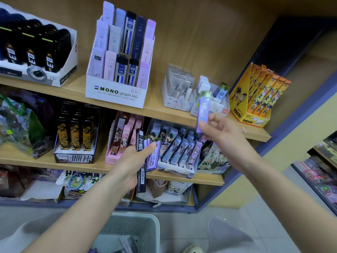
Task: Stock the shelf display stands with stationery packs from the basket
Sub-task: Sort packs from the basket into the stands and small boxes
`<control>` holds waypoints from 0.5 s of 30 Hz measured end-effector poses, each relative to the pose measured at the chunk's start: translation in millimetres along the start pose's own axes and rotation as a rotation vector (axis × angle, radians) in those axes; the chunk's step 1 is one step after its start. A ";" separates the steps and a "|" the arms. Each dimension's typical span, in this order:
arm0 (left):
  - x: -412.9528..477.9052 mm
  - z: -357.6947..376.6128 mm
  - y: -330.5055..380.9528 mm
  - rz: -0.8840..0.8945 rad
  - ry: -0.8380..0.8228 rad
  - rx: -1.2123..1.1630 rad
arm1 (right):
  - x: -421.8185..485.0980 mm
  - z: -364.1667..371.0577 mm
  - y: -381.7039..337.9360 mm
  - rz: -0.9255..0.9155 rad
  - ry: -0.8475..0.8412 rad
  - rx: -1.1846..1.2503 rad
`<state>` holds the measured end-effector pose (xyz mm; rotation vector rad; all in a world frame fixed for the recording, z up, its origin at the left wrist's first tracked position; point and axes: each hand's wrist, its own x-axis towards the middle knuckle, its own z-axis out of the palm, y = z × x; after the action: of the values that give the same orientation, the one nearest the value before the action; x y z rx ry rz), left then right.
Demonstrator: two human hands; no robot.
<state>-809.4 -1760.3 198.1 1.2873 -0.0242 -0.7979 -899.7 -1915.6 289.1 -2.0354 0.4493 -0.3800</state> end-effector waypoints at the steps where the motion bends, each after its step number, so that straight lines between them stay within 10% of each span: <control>1: 0.3 -0.4 0.5 0.001 0.006 0.001 | 5.8 -7.6 -4.9 -0.045 0.060 -0.021; 15: 0.5 -1.1 3.3 0.007 0.018 0.038 | 101.7 -73.1 1.3 -0.298 0.565 -0.451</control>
<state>-806.9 -1759.4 200.4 1.3294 -0.0288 -0.7829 -842.6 -2018.9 330.7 -2.4277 0.6127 -1.1370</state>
